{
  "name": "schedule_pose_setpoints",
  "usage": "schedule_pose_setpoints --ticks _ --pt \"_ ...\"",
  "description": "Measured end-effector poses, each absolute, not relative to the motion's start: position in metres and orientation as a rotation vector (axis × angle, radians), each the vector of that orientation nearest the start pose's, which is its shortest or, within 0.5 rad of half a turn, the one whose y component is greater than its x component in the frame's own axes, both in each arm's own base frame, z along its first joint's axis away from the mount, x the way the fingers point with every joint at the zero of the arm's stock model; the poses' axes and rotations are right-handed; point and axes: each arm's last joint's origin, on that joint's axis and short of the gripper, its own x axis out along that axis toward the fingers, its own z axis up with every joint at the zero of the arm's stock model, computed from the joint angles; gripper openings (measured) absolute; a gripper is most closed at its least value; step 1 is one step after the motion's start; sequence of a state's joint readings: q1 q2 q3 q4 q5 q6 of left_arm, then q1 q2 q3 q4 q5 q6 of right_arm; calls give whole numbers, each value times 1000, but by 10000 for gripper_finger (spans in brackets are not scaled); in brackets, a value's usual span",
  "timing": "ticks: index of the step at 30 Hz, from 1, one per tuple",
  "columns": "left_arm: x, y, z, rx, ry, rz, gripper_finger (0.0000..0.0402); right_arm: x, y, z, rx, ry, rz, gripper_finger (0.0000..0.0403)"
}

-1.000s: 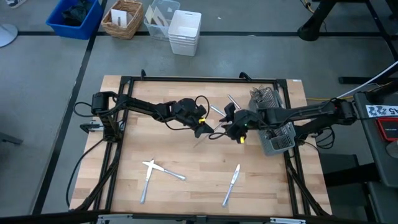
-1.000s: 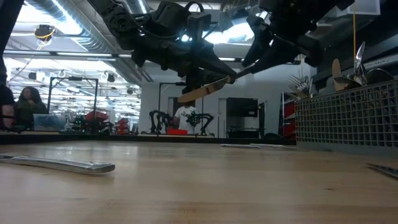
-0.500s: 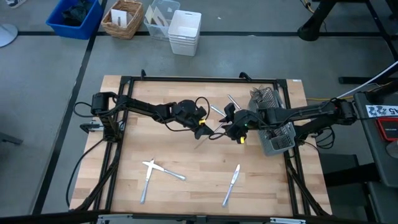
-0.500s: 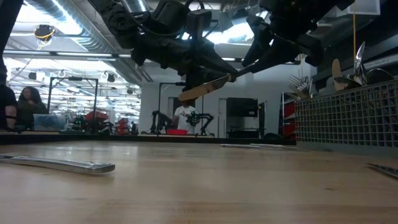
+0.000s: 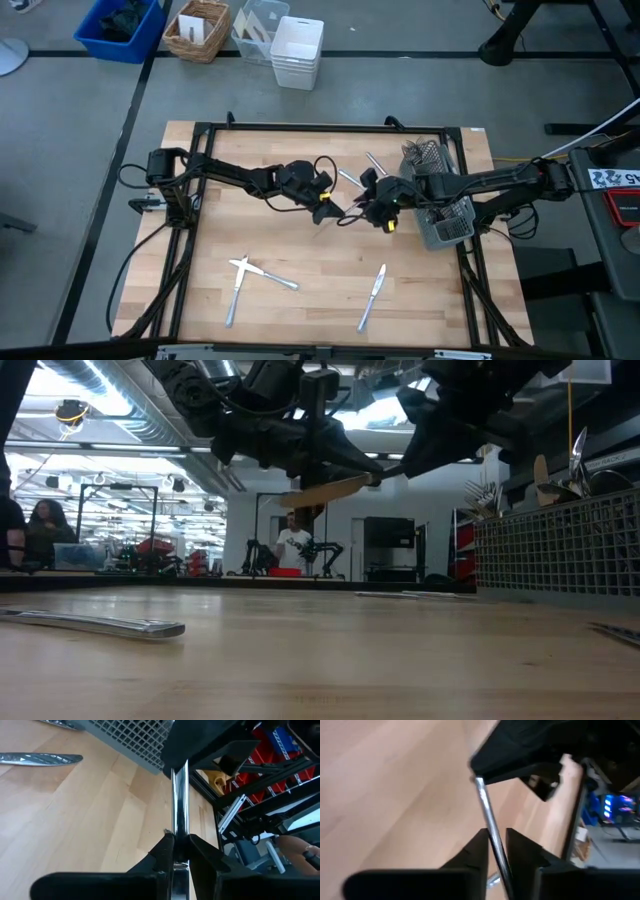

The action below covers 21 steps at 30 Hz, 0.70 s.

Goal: Sort silverware
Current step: Put the knife into the middle section of the utensil holder

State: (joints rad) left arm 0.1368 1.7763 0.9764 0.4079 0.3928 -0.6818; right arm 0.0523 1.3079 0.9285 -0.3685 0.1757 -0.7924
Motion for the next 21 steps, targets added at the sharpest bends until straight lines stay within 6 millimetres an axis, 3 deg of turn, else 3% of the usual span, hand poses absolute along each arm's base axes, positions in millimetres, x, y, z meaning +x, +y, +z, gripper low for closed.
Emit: schedule_pose_setpoints --ticks 4,15,21 --pt "373 40 191 -774 459 -117 38 270 11 256 -822 759 240 22" --pt "373 40 192 -722 449 -121 41 269 10 255 -743 778 215 35" --pt "373 41 192 -628 430 -136 68 269 11 255 -697 779 218 20"
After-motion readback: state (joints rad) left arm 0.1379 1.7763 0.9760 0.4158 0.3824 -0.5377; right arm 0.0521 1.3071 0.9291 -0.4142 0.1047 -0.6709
